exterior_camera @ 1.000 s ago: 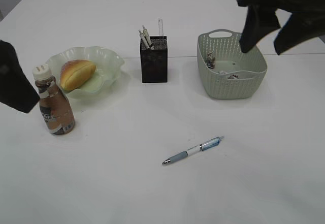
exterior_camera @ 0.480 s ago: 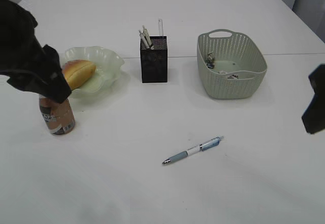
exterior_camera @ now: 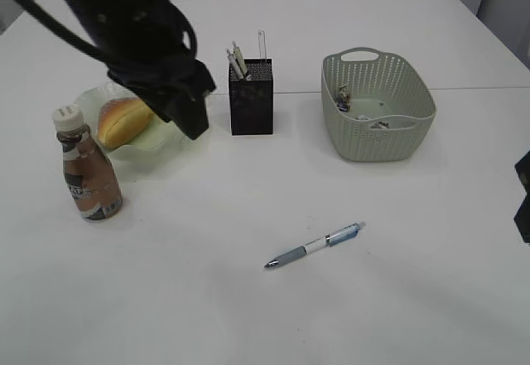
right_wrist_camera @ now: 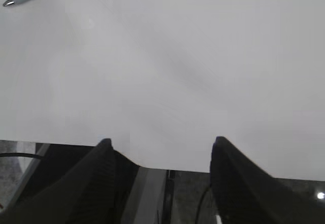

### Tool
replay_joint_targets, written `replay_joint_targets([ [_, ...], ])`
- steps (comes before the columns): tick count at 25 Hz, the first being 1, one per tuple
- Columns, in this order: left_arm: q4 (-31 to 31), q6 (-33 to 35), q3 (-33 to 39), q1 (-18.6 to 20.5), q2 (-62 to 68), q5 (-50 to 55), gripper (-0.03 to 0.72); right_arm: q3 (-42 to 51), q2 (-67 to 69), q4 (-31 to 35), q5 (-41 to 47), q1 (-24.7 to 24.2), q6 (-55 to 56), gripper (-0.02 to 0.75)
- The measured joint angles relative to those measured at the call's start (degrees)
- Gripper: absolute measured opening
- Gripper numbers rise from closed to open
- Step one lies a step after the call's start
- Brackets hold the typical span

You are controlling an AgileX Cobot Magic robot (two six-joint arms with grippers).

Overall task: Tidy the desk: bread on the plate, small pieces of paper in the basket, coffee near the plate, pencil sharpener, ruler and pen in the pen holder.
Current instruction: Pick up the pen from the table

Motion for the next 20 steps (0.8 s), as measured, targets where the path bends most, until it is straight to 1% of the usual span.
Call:
replay_joint_targets([
  [3, 0.69, 1.24, -5.24, -2.97, 4.66, 0.97, 0.333, 0.0, 0.0, -3.84, 0.0, 0.0, 0.0, 0.468],
  [6, 0.73, 1.46, -8.33, -6.35, 8.23, 1.07, 0.333, 0.0, 0.0, -7.28, 0.0, 0.0, 0.23, 0.469],
  [9, 0.73, 2.02, -8.87, -9.56, 10.86, 1.07, 0.333, 0.0, 0.0, -10.55, 0.0, 0.0, 1.4, 0.469],
  [12, 1.18, 2.62, -8.87, -11.81, 13.22, 1.18, 0.333, 0.0, 0.88, -13.89, 0.0, 0.0, 2.14, 0.469],
  [15, 1.99, 2.74, -8.97, -12.82, 15.11, 1.18, 0.333, 0.0, 3.72, -15.53, 0.0, 0.0, 2.35, 0.468],
  [20, 2.51, 2.83, -9.28, -12.94, 17.93, 0.78, 0.333, 0.0, 8.55, -15.51, -0.5, 0.0, 2.23, 0.468],
])
